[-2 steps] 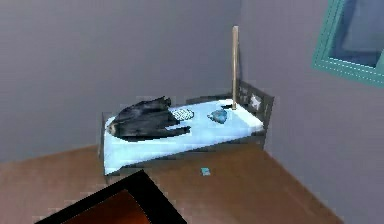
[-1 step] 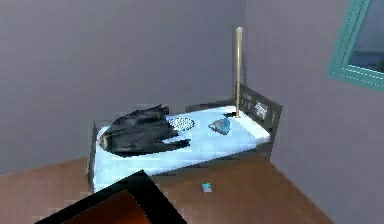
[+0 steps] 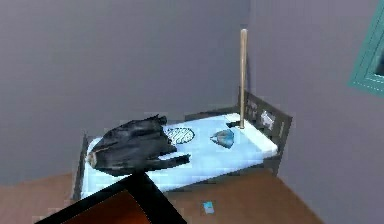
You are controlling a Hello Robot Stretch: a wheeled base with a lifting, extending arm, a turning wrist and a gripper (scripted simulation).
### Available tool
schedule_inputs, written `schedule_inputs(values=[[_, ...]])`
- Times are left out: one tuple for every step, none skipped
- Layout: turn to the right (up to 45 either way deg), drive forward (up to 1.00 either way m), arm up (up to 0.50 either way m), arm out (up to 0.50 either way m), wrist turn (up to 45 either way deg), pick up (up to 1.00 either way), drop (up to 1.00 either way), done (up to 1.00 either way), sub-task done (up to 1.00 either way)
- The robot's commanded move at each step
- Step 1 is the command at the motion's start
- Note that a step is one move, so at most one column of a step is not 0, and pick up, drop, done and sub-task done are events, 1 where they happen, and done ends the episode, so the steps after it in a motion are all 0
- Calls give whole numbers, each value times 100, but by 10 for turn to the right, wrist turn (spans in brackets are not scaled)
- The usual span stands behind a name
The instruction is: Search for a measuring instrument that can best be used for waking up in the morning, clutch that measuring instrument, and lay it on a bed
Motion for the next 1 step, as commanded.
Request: schedule_inputs(values=[[150, 0, 0, 0, 0, 0, 0, 0, 0]])
